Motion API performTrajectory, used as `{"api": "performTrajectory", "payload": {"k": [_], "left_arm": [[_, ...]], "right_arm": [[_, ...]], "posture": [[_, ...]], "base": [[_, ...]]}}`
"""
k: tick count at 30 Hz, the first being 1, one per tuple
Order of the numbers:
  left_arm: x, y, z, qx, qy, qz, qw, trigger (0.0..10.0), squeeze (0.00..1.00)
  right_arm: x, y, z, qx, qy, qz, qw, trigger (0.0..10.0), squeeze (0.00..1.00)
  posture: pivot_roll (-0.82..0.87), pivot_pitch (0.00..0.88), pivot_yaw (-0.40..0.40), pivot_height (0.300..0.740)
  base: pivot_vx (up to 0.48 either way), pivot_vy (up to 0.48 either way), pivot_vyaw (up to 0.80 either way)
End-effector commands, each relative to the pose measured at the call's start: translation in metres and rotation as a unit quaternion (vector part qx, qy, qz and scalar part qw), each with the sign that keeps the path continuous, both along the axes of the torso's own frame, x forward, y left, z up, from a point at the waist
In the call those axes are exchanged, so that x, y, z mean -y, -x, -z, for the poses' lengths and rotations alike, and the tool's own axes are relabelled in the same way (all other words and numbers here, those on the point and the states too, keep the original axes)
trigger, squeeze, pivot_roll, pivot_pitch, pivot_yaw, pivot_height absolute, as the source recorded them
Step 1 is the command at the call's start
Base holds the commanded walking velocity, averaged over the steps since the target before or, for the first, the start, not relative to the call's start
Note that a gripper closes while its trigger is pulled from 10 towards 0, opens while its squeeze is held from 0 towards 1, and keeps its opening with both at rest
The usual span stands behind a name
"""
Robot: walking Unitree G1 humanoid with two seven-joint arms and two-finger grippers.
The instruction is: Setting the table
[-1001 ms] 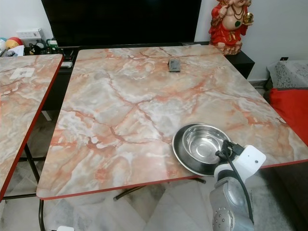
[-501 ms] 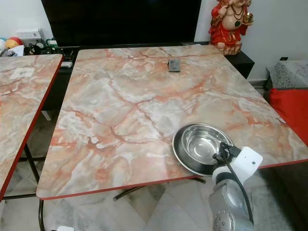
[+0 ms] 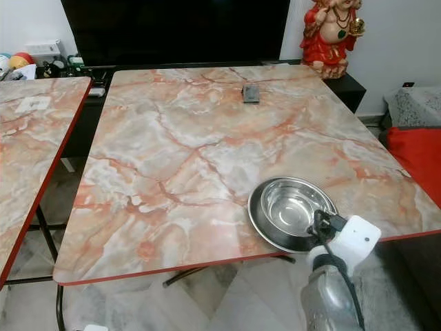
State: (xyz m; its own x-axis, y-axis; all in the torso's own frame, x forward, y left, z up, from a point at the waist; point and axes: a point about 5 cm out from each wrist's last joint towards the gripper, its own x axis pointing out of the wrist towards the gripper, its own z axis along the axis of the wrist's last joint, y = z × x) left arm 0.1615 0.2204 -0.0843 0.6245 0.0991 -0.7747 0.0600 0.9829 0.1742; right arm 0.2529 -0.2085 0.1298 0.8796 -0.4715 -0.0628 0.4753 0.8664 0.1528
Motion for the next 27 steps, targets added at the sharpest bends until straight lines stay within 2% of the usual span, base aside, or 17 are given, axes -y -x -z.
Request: {"api": "performTrajectory", "payload": {"k": [1, 3, 7, 10, 11, 12, 13, 14, 15, 17, 18, 19, 21, 23, 24, 27], "left_arm": [[0.0, 0.008, 0.003, -0.014, -0.002, 0.001, 1.0, 10.0, 0.0], [0.0, 0.007, 0.003, -0.013, -0.002, 0.001, 1.0, 10.0, 0.0], [0.0, 0.006, 0.003, -0.011, -0.001, 0.0, 1.0, 10.0, 0.0], [0.0, 0.005, 0.002, -0.011, -0.002, -0.001, 1.0, 10.0, 0.0], [0.0, 0.005, 0.002, -0.011, -0.002, -0.001, 1.0, 10.0, 0.0], [0.0, 0.005, 0.002, -0.011, -0.002, -0.001, 1.0, 10.0, 0.0], [0.0, 0.004, 0.002, -0.01, -0.001, 0.0, 1.0, 10.0, 0.0], [0.0, 0.004, 0.002, -0.009, -0.001, -0.001, 1.0, 10.0, 0.0], [0.0, 0.004, 0.002, -0.009, -0.001, -0.001, 1.0, 10.0, 0.0], [0.001, 0.003, 0.002, -0.008, -0.001, -0.002, 1.0, 10.0, 0.0], [0.001, 0.003, 0.002, -0.008, -0.001, -0.002, 1.0, 10.0, 0.0], [0.001, 0.003, 0.002, -0.007, -0.001, -0.003, 1.0, 10.0, 0.0], [0.001, 0.002, 0.002, -0.007, 0.0, -0.003, 1.0, 10.0, 0.0], [0.001, 0.002, 0.002, -0.007, 0.0, -0.005, 1.0, 10.0, 0.0], [0.001, 0.002, 0.002, -0.007, 0.0, -0.005, 1.0, 10.0, 0.0], [0.001, 0.002, 0.002, -0.007, 0.0, -0.006, 1.0, 10.0, 0.0]], "right_arm": [[0.01, 0.009, -0.015, 0.027, 0.056, 0.05, 0.997, 10.0, 0.0], [0.026, 0.017, -0.015, 0.023, 0.069, 0.109, 0.991, 10.0, 0.0], [0.051, 0.034, -0.013, -0.011, 0.121, 0.185, 0.975, 10.0, 0.0], [0.059, 0.043, -0.005, -0.037, 0.122, 0.212, 0.969, 10.0, 0.0], [0.064, 0.05, 0.008, -0.065, 0.094, 0.231, 0.966, 10.0, 0.0], [0.064, 0.05, 0.008, -0.065, 0.094, 0.231, 0.966, 10.0, 0.0], [0.072, 0.066, 0.033, -0.126, 0.054, 0.265, 0.954, 10.0, 0.0], [0.075, 0.078, 0.052, -0.165, 0.021, 0.285, 0.944, 10.0, 0.0], [0.075, 0.078, 0.052, -0.165, 0.021, 0.285, 0.944, 10.0, 0.0], [0.075, 0.087, 0.071, -0.209, 0.001, 0.288, 0.934, 10.0, 0.0], [0.075, 0.087, 0.071, -0.209, 0.001, 0.288, 0.934, 10.0, 0.0], [0.074, 0.091, 0.085, -0.235, -0.015, 0.284, 0.93, 10.0, 0.0], [0.074, 0.093, 0.093, -0.244, -0.029, 0.283, 0.927, 10.0, 0.0], [0.065, 0.092, 0.127, -0.3, -0.089, 0.221, 0.923, 10.0, 0.0], [0.061, 0.089, 0.134, -0.308, -0.104, 0.194, 0.926, 10.0, 0.0], [0.058, 0.086, 0.139, -0.312, -0.106, 0.174, 0.928, 10.0, 0.0]], "posture": [[-0.04, 0.103, -0.039, 0.74], [-0.04, 0.101, -0.04, 0.74], [-0.04, 0.098, -0.043, 0.74], [-0.04, 0.098, -0.043, 0.74], [-0.05, 0.096, -0.044, 0.74], [-0.05, 0.096, -0.044, 0.74], [-0.05, 0.094, -0.046, 0.74], [-0.05, 0.094, -0.046, 0.74], [-0.05, 0.094, -0.046, 0.74], [-0.05, 0.093, -0.049, 0.74], [-0.05, 0.093, -0.049, 0.74], [-0.05, 0.092, -0.05, 0.74], [-0.05, 0.091, -0.052, 0.74], [-0.05, 0.089, -0.054, 0.74], [-0.05, 0.088, -0.055, 0.74], [-0.05, 0.088, -0.055, 0.74]], "base": [[0.0, 0.0, 0.0], [0.0, 0.0, 0.0], [0.0, 0.0, 0.0], [0.0, 0.0, 0.0], [0.0, 0.0, 0.0], [0.0, 0.0, 0.0], [0.0, 0.0, 0.0], [0.0, 0.0, 0.0], [0.0, 0.0, 0.0], [0.0, 0.0, 0.0], [0.0, 0.0, 0.0], [0.0, 0.0, 0.0], [0.0, 0.0, 0.0], [0.0, 0.0, 0.0], [0.0, 0.0, 0.0], [0.0, 0.0, 0.0]]}}
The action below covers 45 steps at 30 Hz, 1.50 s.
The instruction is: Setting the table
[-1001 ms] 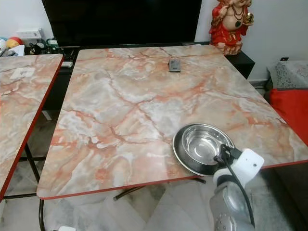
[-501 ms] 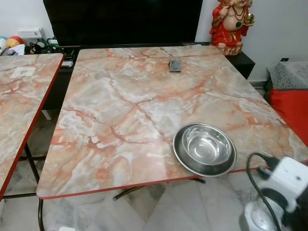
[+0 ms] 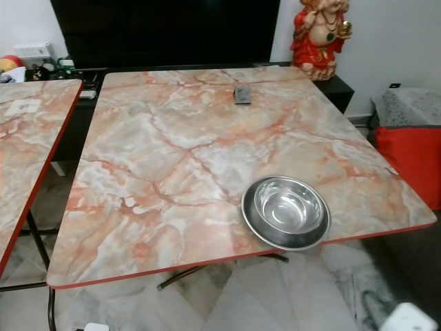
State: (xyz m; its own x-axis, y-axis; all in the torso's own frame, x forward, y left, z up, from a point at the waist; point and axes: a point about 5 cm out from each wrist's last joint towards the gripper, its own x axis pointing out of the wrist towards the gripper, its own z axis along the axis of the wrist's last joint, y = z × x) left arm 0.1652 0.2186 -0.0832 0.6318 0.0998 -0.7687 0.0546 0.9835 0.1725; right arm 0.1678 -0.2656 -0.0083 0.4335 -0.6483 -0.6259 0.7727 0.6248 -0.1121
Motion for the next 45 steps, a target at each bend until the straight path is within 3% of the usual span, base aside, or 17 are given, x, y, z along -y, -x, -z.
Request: {"api": "performTrajectory", "payload": {"k": [1, 2, 3, 5, 6, 8, 11, 12, 14, 15, 17, 20, 25, 31, 45], "left_arm": [[-0.001, 0.006, 0.003, -0.011, -0.001, -0.006, 1.0, 10.0, 0.0], [-0.001, 0.006, 0.003, -0.011, -0.001, -0.007, 1.0, 10.0, 0.0], [-0.001, 0.006, 0.003, -0.011, -0.001, -0.007, 1.0, 10.0, 0.0], [-0.002, 0.006, 0.003, -0.012, -0.002, -0.008, 1.0, 10.0, 0.0], [-0.002, 0.006, 0.003, -0.012, -0.002, -0.008, 1.0, 10.0, 0.0], [-0.003, 0.006, 0.003, -0.012, -0.003, -0.01, 1.0, 10.0, 0.0], [-0.003, 0.006, 0.003, -0.012, -0.003, -0.011, 1.0, 10.0, 0.0], [-0.003, 0.006, 0.003, -0.012, -0.003, -0.012, 1.0, 10.0, 0.0], [-0.004, 0.006, 0.002, -0.013, -0.003, -0.013, 1.0, 10.0, 0.0], [-0.004, 0.006, 0.002, -0.013, -0.003, -0.013, 1.0, 10.0, 0.0], [-0.005, 0.006, 0.002, -0.013, -0.002, -0.016, 1.0, 10.0, 0.0], [-0.005, 0.006, 0.002, -0.013, -0.001, -0.017, 1.0, 10.0, 0.0], [-0.005, 0.008, 0.003, -0.019, 0.003, -0.017, 1.0, 10.0, 0.0], [-0.004, 0.01, 0.004, -0.024, 0.009, -0.02, 0.999, 10.0, 0.0], [-0.006, 0.015, 0.006, -0.038, 0.008, -0.03, 0.999, 10.0, 0.0]], "right_arm": [[-0.003, -0.002, 0.007, -0.003, -0.014, -0.032, 0.999, 10.0, 0.0], [-0.011, -0.007, 0.015, -0.009, -0.03, -0.07, 0.997, 10.0, 0.0], [-0.011, -0.007, 0.015, -0.009, -0.03, -0.07, 0.997, 10.0, 0.0], [-0.031, -0.019, 0.029, -0.03, -0.038, -0.174, 0.984, 10.0, 0.0], [-0.031, -0.019, 0.029, -0.03, -0.038, -0.174, 0.984, 10.0, 0.0], [-0.049, -0.027, 0.039, -0.044, -0.042, -0.264, 0.963, 10.0, 0.0], [-0.056, -0.028, 0.045, -0.057, -0.038, -0.299, 0.952, 10.0, 0.0], [-0.059, -0.027, 0.049, -0.066, -0.035, -0.318, 0.945, 10.0, 0.0], [-0.073, -0.021, 0.061, -0.094, -0.033, -0.39, 0.916, 10.0, 0.0], [-0.073, -0.021, 0.061, -0.094, -0.033, -0.39, 0.916, 10.0, 0.0], [-0.08, -0.006, 0.073, -0.133, -0.044, -0.435, 0.89, 10.0, 0.0], [-0.078, 0.0, 0.078, -0.145, -0.05, -0.433, 0.888, 10.0, 0.0], [-0.074, 0.0, 0.079, -0.14, -0.056, -0.396, 0.906, 10.0, 0.0], [-0.084, -0.009, 0.077, -0.123, -0.057, -0.434, 0.891, 10.0, 0.0], [-0.085, 0.001, 0.084, -0.129, -0.08, -0.411, 0.899, 10.0, 0.0]], "posture": [[-0.05, 0.088, -0.055, 0.74], [-0.04, 0.087, -0.053, 0.74], [-0.04, 0.087, -0.053, 0.74], [-0.05, 0.087, -0.05, 0.74], [-0.05, 0.087, -0.05, 0.74], [-0.03, 0.078, -0.044, 0.74], [-0.02, 0.077, -0.043, 0.74], [-0.02, 0.077, -0.043, 0.74], [-0.02, 0.074, -0.033, 0.74], [-0.02, 0.074, -0.033, 0.74], [0.01, 0.062, -0.035, 0.74], [0.01, 0.062, -0.035, 0.74], [-0.01, 0.047, -0.015, 0.74], [0.0, 0.035, -0.018, 0.74], [0.02, 0.067, -0.015, 0.74]], "base": [[0.0, 0.0, 0.0], [0.0, 0.0, 0.0], [0.0, 0.0, 0.0], [0.0, 0.0, 0.0], [0.0, 0.0, 0.0], [0.0, 0.0, 0.0], [0.0, 0.0, 0.0], [0.0, 0.0, 0.0], [0.0, 0.0, 0.0], [0.0, 0.0, 0.0], [0.0, 0.0, 0.0], [0.0, 0.0, 0.0], [0.0, 0.0, 0.0], [0.0, 0.0, 0.67], [0.0, 0.304, 0.04]]}}
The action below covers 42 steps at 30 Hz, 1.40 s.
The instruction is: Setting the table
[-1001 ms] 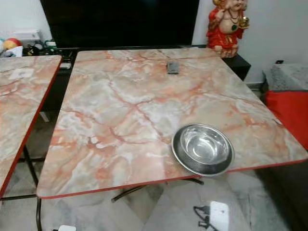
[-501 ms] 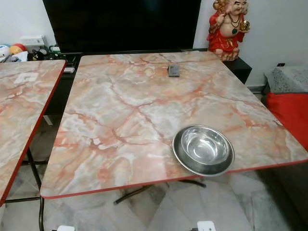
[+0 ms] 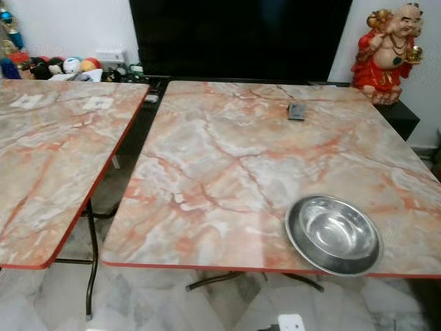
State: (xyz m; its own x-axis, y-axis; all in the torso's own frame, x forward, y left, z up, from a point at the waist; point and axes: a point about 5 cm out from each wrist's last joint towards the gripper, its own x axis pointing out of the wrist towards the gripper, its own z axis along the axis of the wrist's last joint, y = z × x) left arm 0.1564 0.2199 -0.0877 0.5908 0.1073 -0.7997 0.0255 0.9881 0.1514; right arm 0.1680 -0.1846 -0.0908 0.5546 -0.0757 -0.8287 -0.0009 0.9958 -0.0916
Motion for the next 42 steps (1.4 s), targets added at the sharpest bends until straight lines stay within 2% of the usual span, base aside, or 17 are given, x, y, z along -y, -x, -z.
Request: {"api": "performTrajectory", "payload": {"k": [1, 8, 13, 20, 22, 26, 30, 38, 42], "left_arm": [[-0.006, 0.007, 0.002, -0.015, -0.002, -0.013, 1.0, 10.0, 0.0], [-0.01, 0.014, 0.004, -0.021, -0.003, -0.018, 1.0, 10.0, 0.0], [-0.011, 0.028, 0.008, -0.032, -0.003, -0.022, 0.999, 10.0, 0.0], [-0.011, 0.032, 0.009, -0.037, -0.003, -0.024, 0.999, 10.0, 0.0], [-0.011, 0.033, 0.01, -0.037, -0.003, -0.026, 0.999, 10.0, 0.0], [-0.01, 0.034, 0.01, -0.038, -0.002, -0.026, 0.999, 10.0, 0.0], [-0.01, 0.034, 0.01, -0.037, -0.002, -0.026, 0.999, 10.0, 0.0], [-0.011, 0.033, 0.009, -0.036, -0.003, -0.027, 0.999, 10.0, 0.0], [-0.013, 0.031, 0.008, -0.035, -0.003, -0.028, 0.999, 10.0, 0.0]], "right_arm": [[-0.003, 0.002, 0.001, -0.002, -0.008, 0.006, 1.0, 10.0, 0.0], [0.005, 0.01, 0.003, -0.009, -0.006, 0.003, 1.0, 10.0, 0.0], [0.016, 0.015, 0.004, -0.009, -0.001, -0.002, 1.0, 10.0, 0.0], [0.013, 0.017, 0.004, -0.008, -0.001, -0.007, 1.0, 10.0, 0.0], [0.008, 0.019, 0.006, -0.011, -0.003, -0.007, 1.0, 10.0, 0.0], [0.001, 0.02, 0.007, -0.014, -0.009, -0.003, 1.0, 10.0, 0.0], [-0.004, 0.014, 0.006, -0.011, -0.012, -0.001, 1.0, 10.0, 0.0], [-0.005, 0.01, 0.005, -0.007, -0.015, 0.006, 1.0, 10.0, 0.0], [0.0, 0.009, 0.004, -0.005, -0.014, 0.007, 1.0, 10.0, 0.0]], "posture": [[0.02, 0.067, -0.015, 0.74], [0.03, 0.083, -0.016, 0.74], [0.03, 0.096, -0.018, 0.74], [0.03, 0.102, -0.021, 0.74], [0.03, 0.103, -0.022, 0.74], [0.03, 0.103, -0.023, 0.74], [0.03, 0.102, -0.024, 0.74], [0.04, 0.101, -0.025, 0.74], [0.04, 0.101, -0.024, 0.74]], "base": [[0.0, 0.48, 0.0], [0.0, 0.48, 0.0], [0.0, 0.48, 0.0], [0.0, 0.48, 0.69], [0.0, 0.48, 0.74], [0.0, 0.478, 0.0], [0.0, 0.478, 0.0], [0.0, 0.477, 0.0], [0.0, 0.476, 0.0]]}}
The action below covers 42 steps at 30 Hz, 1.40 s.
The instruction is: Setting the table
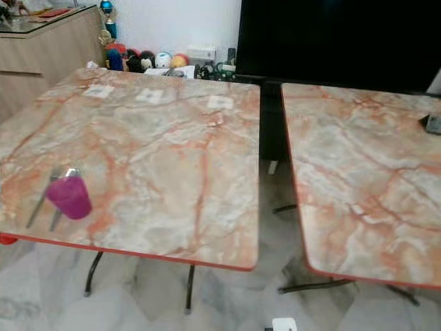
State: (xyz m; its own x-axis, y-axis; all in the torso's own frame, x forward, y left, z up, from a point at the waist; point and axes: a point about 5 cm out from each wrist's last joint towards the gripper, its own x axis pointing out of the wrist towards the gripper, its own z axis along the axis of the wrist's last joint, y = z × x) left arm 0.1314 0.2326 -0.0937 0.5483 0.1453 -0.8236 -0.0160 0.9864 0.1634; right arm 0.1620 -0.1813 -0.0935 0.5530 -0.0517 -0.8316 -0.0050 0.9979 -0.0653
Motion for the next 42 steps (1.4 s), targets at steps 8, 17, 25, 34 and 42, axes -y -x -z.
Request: {"api": "performTrajectory", "payload": {"k": [8, 17, 25, 34, 42], "left_arm": [[-0.002, 0.011, 0.003, -0.017, 0.002, -0.005, 1.0, 10.0, 0.0], [0.001, 0.0, 0.001, -0.007, 0.001, 0.003, 1.0, 10.0, 0.0], [0.004, -0.013, -0.003, 0.004, 0.0, 0.008, 1.0, 10.0, 0.0], [0.005, -0.012, -0.003, 0.005, 0.002, 0.009, 1.0, 10.0, 0.0], [0.003, -0.017, -0.006, 0.024, -0.004, 0.019, 1.0, 10.0, 0.0]], "right_arm": [[0.005, -0.003, -0.001, -0.003, 0.0, 0.009, 1.0, 10.0, 0.0], [-0.001, -0.013, -0.005, 0.0, -0.002, 0.006, 1.0, 10.0, 0.0], [-0.001, -0.01, -0.003, -0.002, -0.002, 0.005, 1.0, 10.0, 0.0], [-0.001, -0.009, -0.003, -0.003, 0.0, 0.005, 1.0, 10.0, 0.0], [-0.002, -0.009, -0.003, -0.004, 0.0, 0.005, 1.0, 10.0, 0.0]], "posture": [[0.04, 0.102, -0.024, 0.74], [0.04, 0.103, -0.024, 0.74], [0.04, 0.103, -0.023, 0.74], [0.04, 0.102, -0.023, 0.74], [0.04, 0.103, -0.02, 0.74]], "base": [[0.0, 0.477, 0.0], [0.0, 0.14, 0.0], [0.0, 0.0, 0.0], [0.0, 0.0, 0.0], [0.0, 0.0, 0.0]]}}
